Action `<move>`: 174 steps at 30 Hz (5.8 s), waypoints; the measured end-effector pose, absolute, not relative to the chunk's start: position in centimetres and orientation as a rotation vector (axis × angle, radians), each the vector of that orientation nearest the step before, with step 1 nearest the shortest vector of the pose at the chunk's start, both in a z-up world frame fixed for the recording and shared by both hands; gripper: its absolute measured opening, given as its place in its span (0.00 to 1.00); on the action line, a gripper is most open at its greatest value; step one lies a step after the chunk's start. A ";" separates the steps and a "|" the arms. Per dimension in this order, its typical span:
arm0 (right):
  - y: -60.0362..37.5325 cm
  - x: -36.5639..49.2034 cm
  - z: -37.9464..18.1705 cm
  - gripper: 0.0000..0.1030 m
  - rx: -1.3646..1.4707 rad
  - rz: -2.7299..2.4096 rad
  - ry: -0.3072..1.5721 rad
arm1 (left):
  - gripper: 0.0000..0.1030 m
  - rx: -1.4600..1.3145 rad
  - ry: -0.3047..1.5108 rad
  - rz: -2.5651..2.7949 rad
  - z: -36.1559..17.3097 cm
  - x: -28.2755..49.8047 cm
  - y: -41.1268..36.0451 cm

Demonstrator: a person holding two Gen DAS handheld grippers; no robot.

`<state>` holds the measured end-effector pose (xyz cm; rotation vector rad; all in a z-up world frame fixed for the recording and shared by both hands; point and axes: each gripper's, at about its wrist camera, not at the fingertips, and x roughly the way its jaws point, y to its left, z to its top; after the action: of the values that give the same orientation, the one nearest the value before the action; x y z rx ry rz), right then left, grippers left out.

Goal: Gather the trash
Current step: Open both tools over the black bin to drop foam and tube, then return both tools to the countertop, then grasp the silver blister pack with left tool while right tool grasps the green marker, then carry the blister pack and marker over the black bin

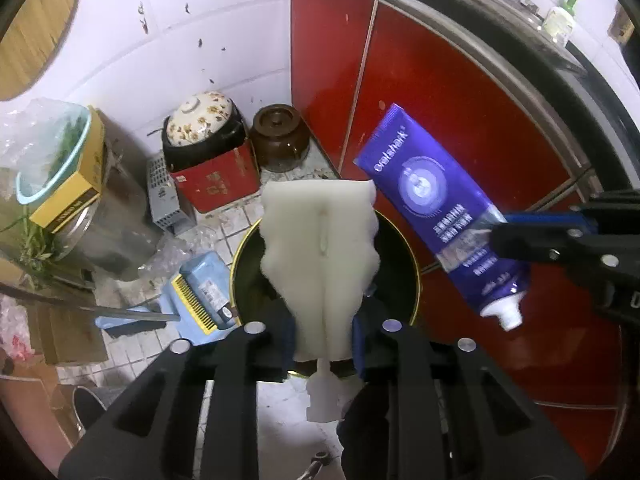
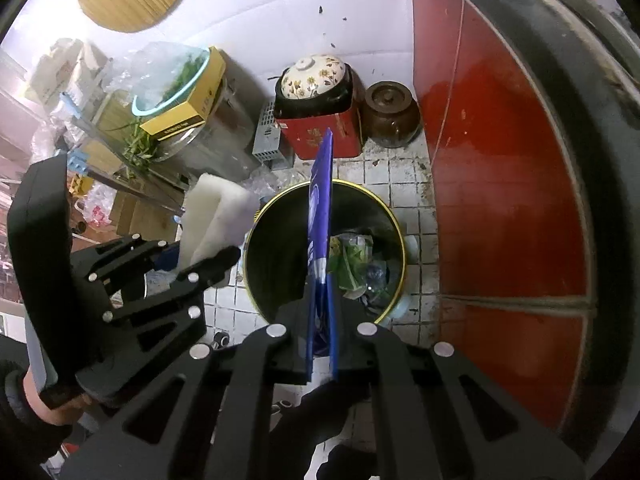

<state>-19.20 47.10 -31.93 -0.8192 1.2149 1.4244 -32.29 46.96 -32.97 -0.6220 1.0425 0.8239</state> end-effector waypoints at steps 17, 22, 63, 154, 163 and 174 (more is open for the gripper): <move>42.6 -15.4 -25.6 0.80 -0.721 1.432 1.207 | 0.87 -0.560 1.041 0.839 -28.5 -32.0 46.0; 34.7 -10.8 -17.5 0.84 -0.608 1.321 1.105 | 0.90 -0.469 1.018 0.749 -21.8 -26.8 41.9; -18.7 7.6 -6.3 0.85 -0.104 0.460 0.894 | 0.91 -0.101 1.052 0.012 -10.1 8.3 1.5; -5.1 3.9 -7.8 0.13 -0.313 0.655 0.900 | 0.36 -0.069 0.928 0.224 -9.4 -3.2 9.5; 11.3 -2.4 -8.4 0.13 -0.454 1.018 0.887 | 0.36 -0.207 0.928 0.545 -10.4 -13.6 21.6; 32.7 -14.6 -15.3 0.13 -0.620 1.420 0.970 | 0.36 -0.456 0.974 0.863 -17.6 -28.1 35.6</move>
<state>-14.55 32.69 -15.30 -0.6199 0.9702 1.4197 -28.06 35.58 -17.61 -0.4562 0.9742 0.8629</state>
